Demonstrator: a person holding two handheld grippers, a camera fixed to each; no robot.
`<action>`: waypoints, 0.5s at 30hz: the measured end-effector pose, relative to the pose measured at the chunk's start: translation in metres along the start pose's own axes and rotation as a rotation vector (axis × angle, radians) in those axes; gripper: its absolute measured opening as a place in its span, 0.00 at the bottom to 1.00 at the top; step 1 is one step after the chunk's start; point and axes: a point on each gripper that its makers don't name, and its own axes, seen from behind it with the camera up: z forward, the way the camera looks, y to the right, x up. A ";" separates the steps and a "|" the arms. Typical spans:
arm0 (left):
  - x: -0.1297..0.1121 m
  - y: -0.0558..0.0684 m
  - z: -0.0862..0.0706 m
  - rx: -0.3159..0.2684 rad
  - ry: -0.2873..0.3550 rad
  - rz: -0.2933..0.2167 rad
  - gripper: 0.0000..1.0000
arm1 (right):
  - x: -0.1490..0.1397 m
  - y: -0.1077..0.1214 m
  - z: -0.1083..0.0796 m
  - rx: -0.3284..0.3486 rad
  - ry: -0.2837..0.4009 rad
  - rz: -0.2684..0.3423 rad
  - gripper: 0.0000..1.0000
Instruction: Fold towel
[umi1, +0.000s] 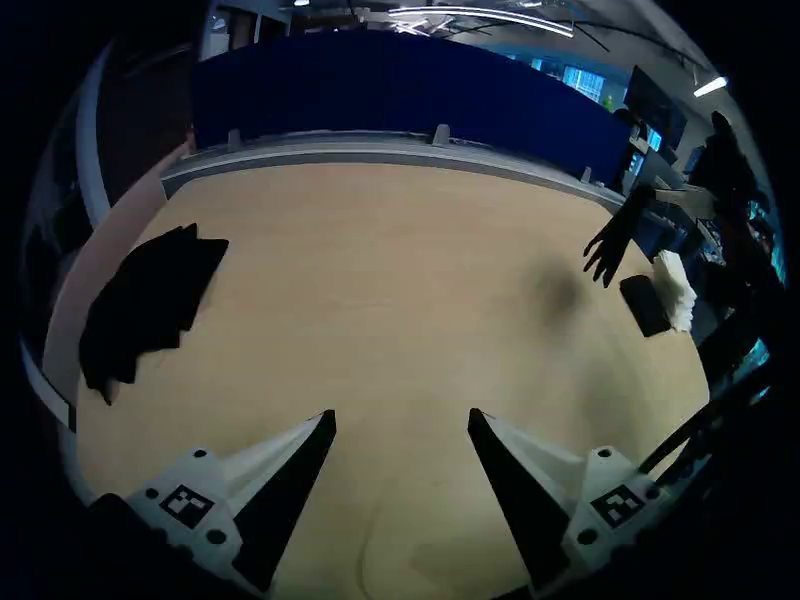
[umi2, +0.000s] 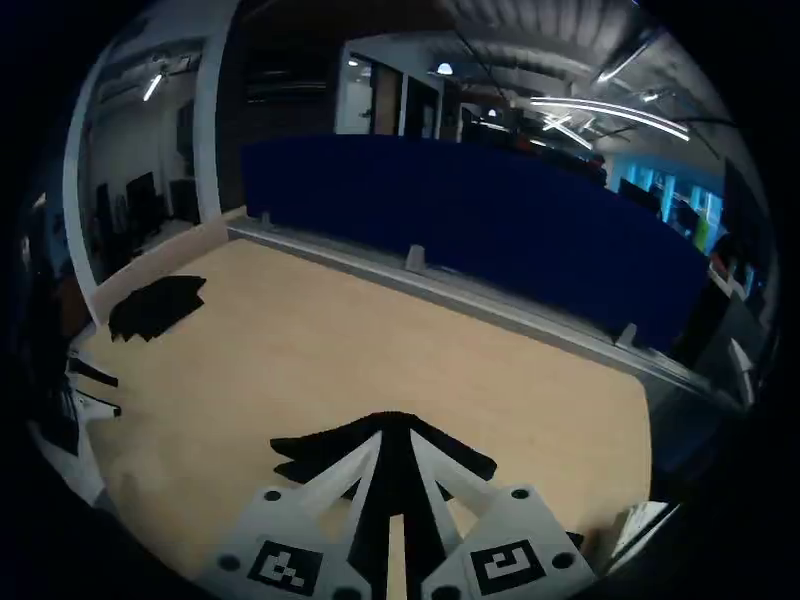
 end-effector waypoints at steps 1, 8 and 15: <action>0.000 0.001 0.001 0.002 -0.002 0.000 0.98 | -0.003 0.011 -0.001 -0.008 -0.006 0.000 0.05; 0.002 0.009 0.005 0.016 -0.011 -0.003 0.98 | -0.016 0.075 -0.003 -0.055 -0.036 0.004 0.05; 0.004 0.015 0.012 0.025 -0.016 -0.005 0.98 | -0.032 0.121 -0.002 -0.086 -0.064 0.022 0.05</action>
